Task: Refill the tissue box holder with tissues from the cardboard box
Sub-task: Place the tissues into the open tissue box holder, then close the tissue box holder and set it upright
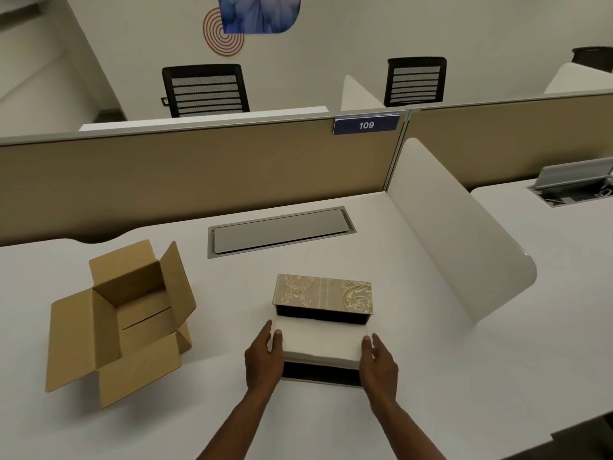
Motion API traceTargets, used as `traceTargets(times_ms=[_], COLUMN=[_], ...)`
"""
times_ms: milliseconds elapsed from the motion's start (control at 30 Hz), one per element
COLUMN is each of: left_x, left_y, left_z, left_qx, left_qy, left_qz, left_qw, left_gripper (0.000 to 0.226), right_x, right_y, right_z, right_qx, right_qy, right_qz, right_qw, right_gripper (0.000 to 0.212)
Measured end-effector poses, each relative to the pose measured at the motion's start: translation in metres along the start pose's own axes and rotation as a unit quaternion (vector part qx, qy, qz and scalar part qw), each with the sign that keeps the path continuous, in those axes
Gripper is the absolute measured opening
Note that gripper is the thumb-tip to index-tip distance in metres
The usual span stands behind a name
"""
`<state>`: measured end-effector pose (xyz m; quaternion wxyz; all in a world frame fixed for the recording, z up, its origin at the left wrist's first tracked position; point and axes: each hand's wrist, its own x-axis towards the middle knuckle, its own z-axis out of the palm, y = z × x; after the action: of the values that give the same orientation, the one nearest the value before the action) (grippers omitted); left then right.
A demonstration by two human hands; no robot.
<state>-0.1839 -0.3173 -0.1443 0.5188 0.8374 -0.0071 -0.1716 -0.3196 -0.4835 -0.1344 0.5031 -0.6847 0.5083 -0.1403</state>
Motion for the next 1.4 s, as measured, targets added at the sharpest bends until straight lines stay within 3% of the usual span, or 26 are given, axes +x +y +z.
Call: traceTargets(times_ms=[200,533,833,933,1033,1133,1233,1400], left_x=[0.005,0.010,0.008,0.010,0.000,-0.015,-0.024,-0.028], left_y=[0.000,0.001,0.008,0.007,0.003,-0.004,-0.012,-0.017], left_z=[0.005,0.004,-0.003,-0.004,-0.001,0.008,0.021,0.029], left_qx=[-0.020,0.085,0.088,0.065,0.101,0.157,0.261,0.390], left_qy=[-0.060,-0.100,-0.114,-0.099,0.007,0.046,-0.039,-0.143], left_qz=[-0.070,-0.060,-0.069,-0.069,0.019,0.245,0.366,0.391], left_qw=[0.996,0.990,0.987,0.991,0.995,0.956,0.892,0.821], left_gripper=[0.052,0.053,0.052,0.056,0.052,0.043,0.051,0.065], right_x=[0.004,0.003,0.003,0.005,0.008,0.025,0.051,0.082], right_y=[0.002,0.002,0.004,-0.001,-0.020,-0.045,-0.070,-0.107], right_z=[0.011,0.014,0.012,0.007,-0.004,-0.008,-0.004,0.012], right_qx=[0.005,-0.032,-0.049,-0.037,-0.054,-0.107,-0.210,-0.412], right_qy=[-0.014,-0.024,-0.032,0.043,0.161,0.172,0.065,-0.137], right_qz=[0.042,0.035,0.024,0.006,-0.106,-0.239,-0.321,-0.355], right_qw=[0.999,0.999,0.998,0.998,0.980,0.950,0.921,0.828], right_gripper=[0.055,0.054,0.058,0.060,0.041,0.039,0.052,0.066])
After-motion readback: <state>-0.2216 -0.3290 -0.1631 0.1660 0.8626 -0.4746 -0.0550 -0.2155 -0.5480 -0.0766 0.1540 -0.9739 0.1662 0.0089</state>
